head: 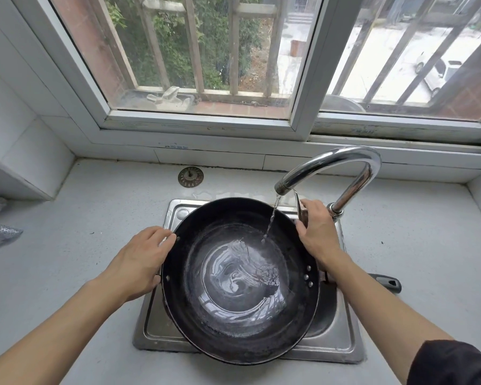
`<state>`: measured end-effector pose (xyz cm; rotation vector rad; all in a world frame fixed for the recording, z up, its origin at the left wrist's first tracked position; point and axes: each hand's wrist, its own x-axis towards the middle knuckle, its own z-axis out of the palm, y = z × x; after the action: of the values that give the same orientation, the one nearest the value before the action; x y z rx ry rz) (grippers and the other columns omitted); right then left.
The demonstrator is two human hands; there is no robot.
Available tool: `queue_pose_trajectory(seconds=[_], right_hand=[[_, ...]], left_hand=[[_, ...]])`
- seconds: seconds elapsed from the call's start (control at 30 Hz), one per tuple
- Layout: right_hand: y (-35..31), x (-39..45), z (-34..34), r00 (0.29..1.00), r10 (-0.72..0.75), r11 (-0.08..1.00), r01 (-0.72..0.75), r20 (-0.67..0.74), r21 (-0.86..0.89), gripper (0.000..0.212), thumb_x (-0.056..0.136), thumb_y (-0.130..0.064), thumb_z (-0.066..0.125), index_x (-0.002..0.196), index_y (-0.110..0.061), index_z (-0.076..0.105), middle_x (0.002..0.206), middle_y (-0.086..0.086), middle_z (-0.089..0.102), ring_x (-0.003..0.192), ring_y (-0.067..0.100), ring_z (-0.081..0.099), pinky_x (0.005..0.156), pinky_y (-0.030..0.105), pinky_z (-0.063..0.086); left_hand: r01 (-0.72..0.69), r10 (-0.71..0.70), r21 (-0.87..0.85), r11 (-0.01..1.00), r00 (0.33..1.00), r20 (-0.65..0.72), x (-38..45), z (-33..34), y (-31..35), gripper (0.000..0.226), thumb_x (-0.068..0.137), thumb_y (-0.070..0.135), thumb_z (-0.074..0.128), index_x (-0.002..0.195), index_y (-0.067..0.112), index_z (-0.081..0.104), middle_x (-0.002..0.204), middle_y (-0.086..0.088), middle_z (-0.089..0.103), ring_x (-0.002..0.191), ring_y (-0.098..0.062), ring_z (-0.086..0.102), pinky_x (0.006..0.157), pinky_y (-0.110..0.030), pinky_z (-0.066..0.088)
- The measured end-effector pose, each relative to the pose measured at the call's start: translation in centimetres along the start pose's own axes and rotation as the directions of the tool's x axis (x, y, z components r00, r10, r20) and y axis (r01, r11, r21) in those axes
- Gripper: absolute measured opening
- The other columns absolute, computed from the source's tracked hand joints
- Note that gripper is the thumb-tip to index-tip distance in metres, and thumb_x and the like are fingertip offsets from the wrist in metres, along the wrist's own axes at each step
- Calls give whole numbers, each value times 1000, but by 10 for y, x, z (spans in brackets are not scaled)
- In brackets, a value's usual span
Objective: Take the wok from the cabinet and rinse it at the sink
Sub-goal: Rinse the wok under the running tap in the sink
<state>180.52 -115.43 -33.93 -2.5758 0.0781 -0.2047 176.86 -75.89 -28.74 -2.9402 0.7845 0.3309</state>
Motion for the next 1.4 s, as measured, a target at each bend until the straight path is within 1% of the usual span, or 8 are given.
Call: queue_pose_trajectory(seconds=[0.2,0.37,0.5,0.67,0.8,0.93,1.13,1.4], right_hand=[[9,-44,-21,996,-56,994,62,66,-91,44,86,-15,68,128,-11,55,128,3,51,121,19,46,106,29,35],[32,-73,-46,929,21,983,49,371,-176,45,86,-20,64,130,-20,55,134,-3,51,125,19,46,109,33,36],[44,-89,-56,874,117,962,18,472,-273,55,82,-11,65,132,-28,53,135,-7,50,121,16,50,105,31,42],[43,-104,-43,910,50,975,46,411,-220,51,78,-8,67,125,-26,54,118,-4,56,111,18,52,94,28,44],[46,-111,-32,957,-18,971,86,288,-222,46,75,-2,70,116,-20,58,102,0,58,95,22,53,79,30,45],[56,-113,-20,960,-149,933,216,237,-289,59,62,11,70,113,-15,59,92,4,59,80,27,55,63,36,48],[59,-115,-10,961,-162,929,225,224,-294,66,63,17,66,122,-11,57,101,6,61,85,27,56,67,39,50],[70,-111,-11,938,-249,901,316,242,-298,67,61,17,71,121,-10,57,99,5,59,81,26,56,62,36,51]], left_hand=[[-12,12,-11,1000,1000,5,2,-2,1,81,59,24,84,134,14,53,133,-3,55,124,-26,50,93,-34,51],[-19,21,-34,999,999,36,3,-4,-2,82,51,30,87,126,16,57,128,-2,58,117,-25,54,85,-35,55],[-49,49,-38,998,999,5,5,-8,1,85,62,36,82,138,18,47,139,0,50,129,-24,44,94,-33,49],[-44,44,-8,999,999,-1,6,-2,0,88,62,44,83,138,18,46,138,-1,51,128,-24,45,99,-34,46],[-69,69,5,998,998,-10,6,4,-7,95,46,46,90,127,15,53,125,-4,61,114,-28,56,84,-38,56],[-77,76,-10,997,994,-76,2,-4,-1,98,33,38,95,121,15,56,116,-3,64,105,-28,60,65,-34,58],[-114,107,-29,993,978,-178,-12,0,1,79,35,14,94,109,12,65,109,-4,65,98,-28,61,62,-36,57],[-216,235,96,972,922,-308,-20,23,-5,47,53,-15,67,93,9,64,101,-8,62,81,-29,59,64,-37,54]])
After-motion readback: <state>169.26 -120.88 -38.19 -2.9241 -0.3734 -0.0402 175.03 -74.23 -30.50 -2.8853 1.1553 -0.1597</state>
